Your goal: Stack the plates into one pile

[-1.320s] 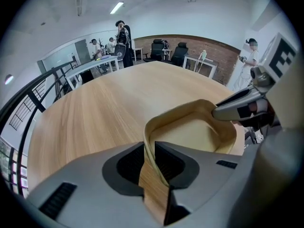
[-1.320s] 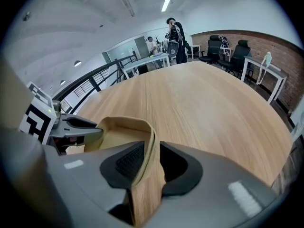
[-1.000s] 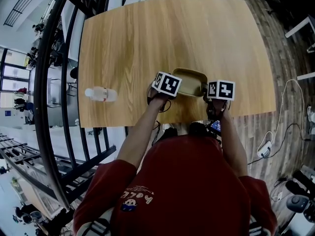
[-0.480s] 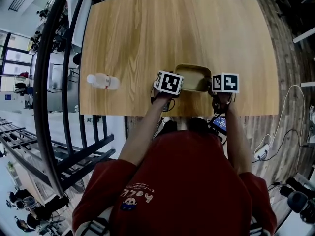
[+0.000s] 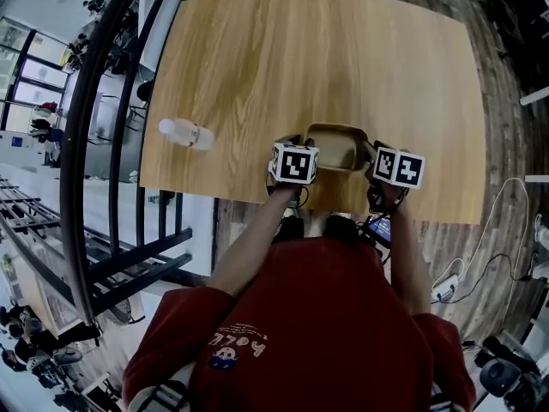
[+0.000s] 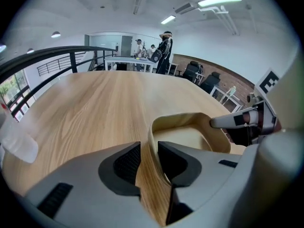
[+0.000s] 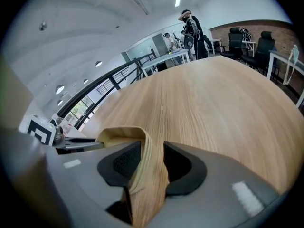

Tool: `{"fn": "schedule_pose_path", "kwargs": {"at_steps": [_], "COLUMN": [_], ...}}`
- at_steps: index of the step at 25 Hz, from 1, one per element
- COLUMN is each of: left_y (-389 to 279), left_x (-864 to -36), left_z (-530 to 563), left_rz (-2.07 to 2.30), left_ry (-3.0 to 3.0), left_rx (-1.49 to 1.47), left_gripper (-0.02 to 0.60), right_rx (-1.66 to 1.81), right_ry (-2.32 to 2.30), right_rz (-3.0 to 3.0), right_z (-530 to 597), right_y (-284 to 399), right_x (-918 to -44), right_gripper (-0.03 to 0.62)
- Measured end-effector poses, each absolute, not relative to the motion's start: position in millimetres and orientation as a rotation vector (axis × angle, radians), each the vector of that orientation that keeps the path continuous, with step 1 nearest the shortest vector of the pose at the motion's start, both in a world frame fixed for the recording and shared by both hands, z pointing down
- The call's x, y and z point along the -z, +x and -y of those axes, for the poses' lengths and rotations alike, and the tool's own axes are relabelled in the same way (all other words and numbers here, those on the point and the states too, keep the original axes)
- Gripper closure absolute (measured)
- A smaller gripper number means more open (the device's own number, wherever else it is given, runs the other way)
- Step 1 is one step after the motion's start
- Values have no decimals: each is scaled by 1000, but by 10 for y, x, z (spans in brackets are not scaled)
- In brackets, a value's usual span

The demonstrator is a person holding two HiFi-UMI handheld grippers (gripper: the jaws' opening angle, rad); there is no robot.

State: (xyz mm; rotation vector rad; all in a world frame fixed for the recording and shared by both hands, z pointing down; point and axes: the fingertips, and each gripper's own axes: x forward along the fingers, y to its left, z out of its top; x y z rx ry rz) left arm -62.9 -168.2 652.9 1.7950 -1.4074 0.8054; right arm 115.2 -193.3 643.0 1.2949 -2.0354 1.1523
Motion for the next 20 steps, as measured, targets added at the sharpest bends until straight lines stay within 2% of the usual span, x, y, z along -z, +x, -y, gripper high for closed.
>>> {"fn": "schedule_pose_path", "kwargs": {"at_steps": [9, 20], "left_y": [-877, -1059], "left_x": [-6132, -4405], "left_z": [1687, 1975], "left_rz": [1547, 1857], "left_ry": [1830, 2173], "left_rx": [-670, -396], "left_gripper": [460, 460], "right_rx": [-1059, -544], "right_ry": [1401, 1532], "right_rz": [2216, 2446], "right_z": [1993, 2239], "right_y": [1249, 1172], "right_x": [-5743, -4356], "right_gripper": [437, 441]}}
